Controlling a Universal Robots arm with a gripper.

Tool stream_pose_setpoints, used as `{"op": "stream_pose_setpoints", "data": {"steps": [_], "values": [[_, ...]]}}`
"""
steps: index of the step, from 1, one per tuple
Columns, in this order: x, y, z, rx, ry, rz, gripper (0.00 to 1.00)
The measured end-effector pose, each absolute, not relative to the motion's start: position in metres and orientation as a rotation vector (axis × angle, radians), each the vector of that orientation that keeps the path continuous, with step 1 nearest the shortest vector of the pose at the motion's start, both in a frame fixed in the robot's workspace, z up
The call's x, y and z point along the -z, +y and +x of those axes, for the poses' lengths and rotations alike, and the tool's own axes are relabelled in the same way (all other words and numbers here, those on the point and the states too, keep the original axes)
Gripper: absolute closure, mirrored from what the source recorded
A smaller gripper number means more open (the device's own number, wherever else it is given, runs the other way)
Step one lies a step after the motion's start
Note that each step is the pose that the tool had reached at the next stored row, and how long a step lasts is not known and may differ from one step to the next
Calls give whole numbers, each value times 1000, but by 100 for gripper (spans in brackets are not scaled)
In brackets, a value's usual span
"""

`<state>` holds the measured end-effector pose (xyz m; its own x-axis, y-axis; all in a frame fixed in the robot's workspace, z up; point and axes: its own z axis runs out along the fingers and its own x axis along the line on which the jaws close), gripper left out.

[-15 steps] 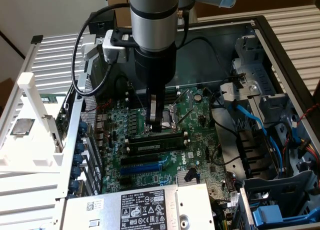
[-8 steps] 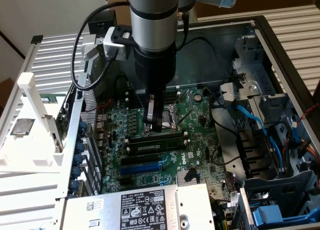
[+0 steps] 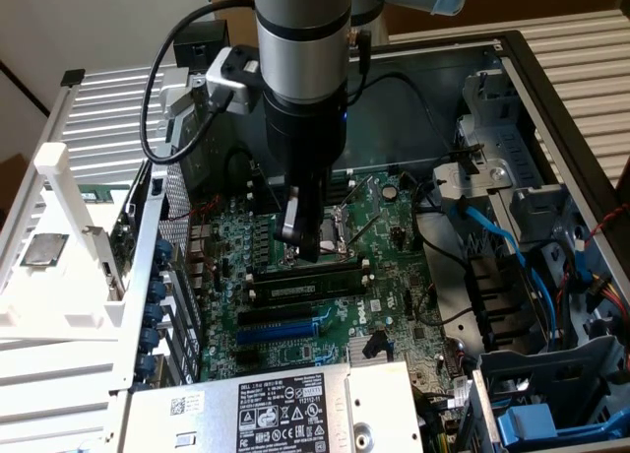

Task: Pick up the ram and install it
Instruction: 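Press down the ram until it locks into place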

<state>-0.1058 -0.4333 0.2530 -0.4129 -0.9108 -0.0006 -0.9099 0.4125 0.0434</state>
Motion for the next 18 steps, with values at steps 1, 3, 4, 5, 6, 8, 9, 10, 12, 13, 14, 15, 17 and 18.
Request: {"op": "stream_pose_setpoints", "data": {"steps": [1,3,4,5,6,8,9,10,12,13,14,15,17,18], "values": [[-253,-433,-106,56,-2630,1674,90],[-253,-433,-106,47,-2672,1601,90],[-252,-433,-106,47,-2682,1584,90],[-252,-433,-106,46,-2703,1548,90],[-252,-433,-106,46,-2713,1530,90],[-252,-433,-106,45,-2734,1492,90],[-252,-433,-106,45,-2743,1475,90],[-251,-433,-106,44,-2753,1456,90],[-251,-433,-106,44,-2773,1419,90],[-251,-433,-106,43,-2782,1401,90],[-251,-433,-106,42,-2799,1366,90],[-251,-433,-106,42,-2808,1348,90],[-251,-433,-106,41,-2826,1309,90],[-250,-433,-106,42,-2835,1289,90]]}}
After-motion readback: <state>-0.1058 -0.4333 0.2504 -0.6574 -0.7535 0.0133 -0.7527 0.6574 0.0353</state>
